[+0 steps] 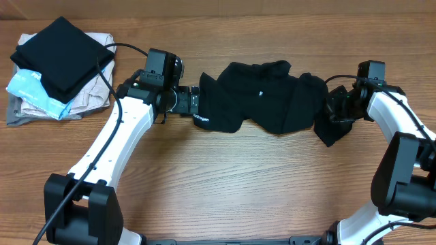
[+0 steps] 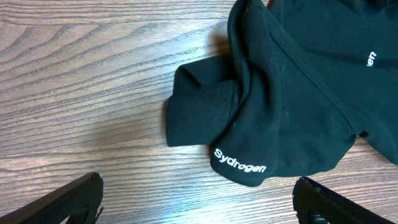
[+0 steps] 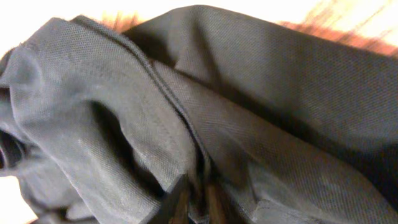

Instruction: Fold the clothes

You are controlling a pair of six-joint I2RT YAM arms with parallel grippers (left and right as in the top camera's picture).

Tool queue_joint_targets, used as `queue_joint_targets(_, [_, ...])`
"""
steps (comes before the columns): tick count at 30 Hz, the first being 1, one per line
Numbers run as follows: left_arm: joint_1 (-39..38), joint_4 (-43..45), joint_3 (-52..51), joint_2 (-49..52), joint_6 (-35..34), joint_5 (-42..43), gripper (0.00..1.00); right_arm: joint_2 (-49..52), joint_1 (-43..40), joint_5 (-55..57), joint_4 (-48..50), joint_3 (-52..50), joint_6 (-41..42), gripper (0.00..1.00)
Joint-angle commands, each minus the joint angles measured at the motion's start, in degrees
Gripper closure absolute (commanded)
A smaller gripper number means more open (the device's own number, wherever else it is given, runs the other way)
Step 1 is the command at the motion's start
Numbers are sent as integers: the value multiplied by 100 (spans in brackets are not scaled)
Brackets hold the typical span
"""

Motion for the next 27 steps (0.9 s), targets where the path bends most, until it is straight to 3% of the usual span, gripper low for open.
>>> queue_joint_targets(1, [-37, 44, -24, 24, 90, -57, 0, -17, 59, -7, 17, -33, 4, 96])
queue_joint_targets(12, [-26, 251, -472, 26, -214, -435, 5, -15, 87, -2, 39, -33, 0, 96])
queue_joint_targets(19, [-28, 1099, -1189, 26, -142, 754, 15, -17, 87, 0, 44, -33, -2, 96])
queue_joint_targets(27, [-37, 2085, -1882, 31, -52, 1027, 40, -17, 87, 2, 44, -33, -4, 96])
